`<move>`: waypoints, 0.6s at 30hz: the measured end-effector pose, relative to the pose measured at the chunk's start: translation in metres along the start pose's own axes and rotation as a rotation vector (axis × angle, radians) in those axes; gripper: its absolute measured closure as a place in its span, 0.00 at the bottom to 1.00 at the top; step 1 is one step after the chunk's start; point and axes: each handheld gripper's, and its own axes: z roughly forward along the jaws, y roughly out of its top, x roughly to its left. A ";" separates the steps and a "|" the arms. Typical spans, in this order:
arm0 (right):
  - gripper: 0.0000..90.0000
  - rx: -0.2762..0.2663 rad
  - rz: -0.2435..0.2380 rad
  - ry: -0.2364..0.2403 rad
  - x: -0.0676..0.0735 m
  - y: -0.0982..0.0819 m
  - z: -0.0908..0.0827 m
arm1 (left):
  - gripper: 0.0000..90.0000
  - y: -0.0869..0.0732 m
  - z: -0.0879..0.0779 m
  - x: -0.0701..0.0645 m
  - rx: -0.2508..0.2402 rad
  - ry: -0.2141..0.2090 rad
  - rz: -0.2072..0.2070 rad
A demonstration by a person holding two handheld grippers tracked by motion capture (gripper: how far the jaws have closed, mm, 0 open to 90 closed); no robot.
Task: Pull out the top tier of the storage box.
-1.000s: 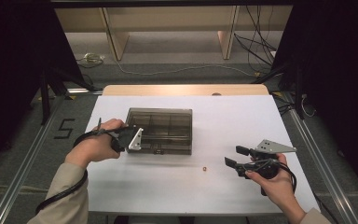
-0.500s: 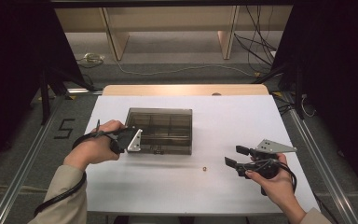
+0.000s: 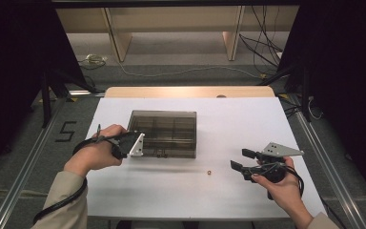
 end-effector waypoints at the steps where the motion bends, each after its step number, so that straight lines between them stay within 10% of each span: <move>1: 0.35 -0.003 -0.001 0.000 0.000 0.000 0.000 | 0.94 0.000 0.000 0.000 -0.002 0.000 -0.002; 18: 0.35 -0.001 0.006 -0.002 0.000 0.000 -0.001 | 0.94 -0.001 -0.002 -0.004 -0.008 0.003 -0.009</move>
